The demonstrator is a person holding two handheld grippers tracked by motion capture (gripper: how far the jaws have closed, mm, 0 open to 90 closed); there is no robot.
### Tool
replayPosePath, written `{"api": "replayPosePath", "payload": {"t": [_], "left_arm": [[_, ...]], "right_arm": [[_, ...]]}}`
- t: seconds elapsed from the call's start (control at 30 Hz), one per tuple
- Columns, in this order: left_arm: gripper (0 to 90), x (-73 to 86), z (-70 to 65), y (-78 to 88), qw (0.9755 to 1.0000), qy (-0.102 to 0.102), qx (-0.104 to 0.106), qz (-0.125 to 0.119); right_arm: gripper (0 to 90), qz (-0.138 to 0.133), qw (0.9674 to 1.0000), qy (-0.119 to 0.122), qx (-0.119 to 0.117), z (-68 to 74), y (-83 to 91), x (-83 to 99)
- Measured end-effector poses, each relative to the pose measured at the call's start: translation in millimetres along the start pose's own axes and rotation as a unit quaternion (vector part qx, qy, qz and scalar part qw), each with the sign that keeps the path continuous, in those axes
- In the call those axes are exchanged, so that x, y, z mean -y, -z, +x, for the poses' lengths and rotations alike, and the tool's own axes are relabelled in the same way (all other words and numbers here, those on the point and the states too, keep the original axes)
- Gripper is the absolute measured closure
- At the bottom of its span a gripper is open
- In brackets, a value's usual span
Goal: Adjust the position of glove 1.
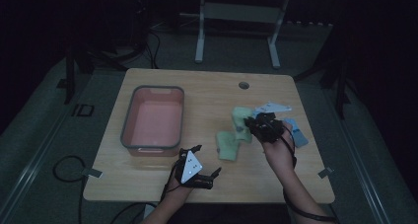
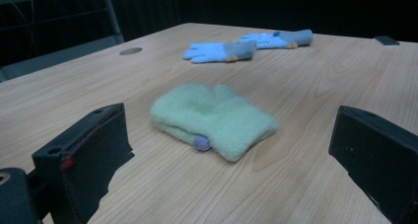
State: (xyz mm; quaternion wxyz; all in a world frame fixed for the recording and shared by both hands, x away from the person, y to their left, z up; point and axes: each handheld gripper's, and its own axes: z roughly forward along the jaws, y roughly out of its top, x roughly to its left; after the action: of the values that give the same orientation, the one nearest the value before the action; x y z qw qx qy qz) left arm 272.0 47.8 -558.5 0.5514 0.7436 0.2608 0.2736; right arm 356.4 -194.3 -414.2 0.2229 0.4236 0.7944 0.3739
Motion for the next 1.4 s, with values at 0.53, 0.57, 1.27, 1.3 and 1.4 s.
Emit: {"api": "replayPosePath", "payload": {"t": [0.53,0.57,1.27,1.3,1.4], "left_arm": [[1.6,-0.1,-0.3,-0.4,1.0000,-0.001,0.004,0.002],[1.6,-0.2,-0.4,-0.4,1.0000,-0.002,0.004,0.002],[1.5,0.0,1.9,-0.6,0.9999,0.011,0.009,-0.003],[1.5,-0.1,1.1,-0.8,0.9999,0.004,0.009,-0.003],[1.6,-1.6,-3.2,-2.6,0.9995,-0.029,0.001,0.012]], "right_arm": [[84.5,0.064,0.9975,-0.024,-0.018,32.5,-54.0,32.8],[84.5,0.070,0.9971,-0.026,-0.017,32.3,-57.5,36.2],[71.0,0.108,0.9938,-0.009,-0.026,26.9,-86.9,55.4],[68.7,0.105,0.9940,-0.007,-0.027,26.1,-84.6,54.6],[59.4,0.094,0.9947,0.003,-0.040,23.3,-75.7,51.7]]}}
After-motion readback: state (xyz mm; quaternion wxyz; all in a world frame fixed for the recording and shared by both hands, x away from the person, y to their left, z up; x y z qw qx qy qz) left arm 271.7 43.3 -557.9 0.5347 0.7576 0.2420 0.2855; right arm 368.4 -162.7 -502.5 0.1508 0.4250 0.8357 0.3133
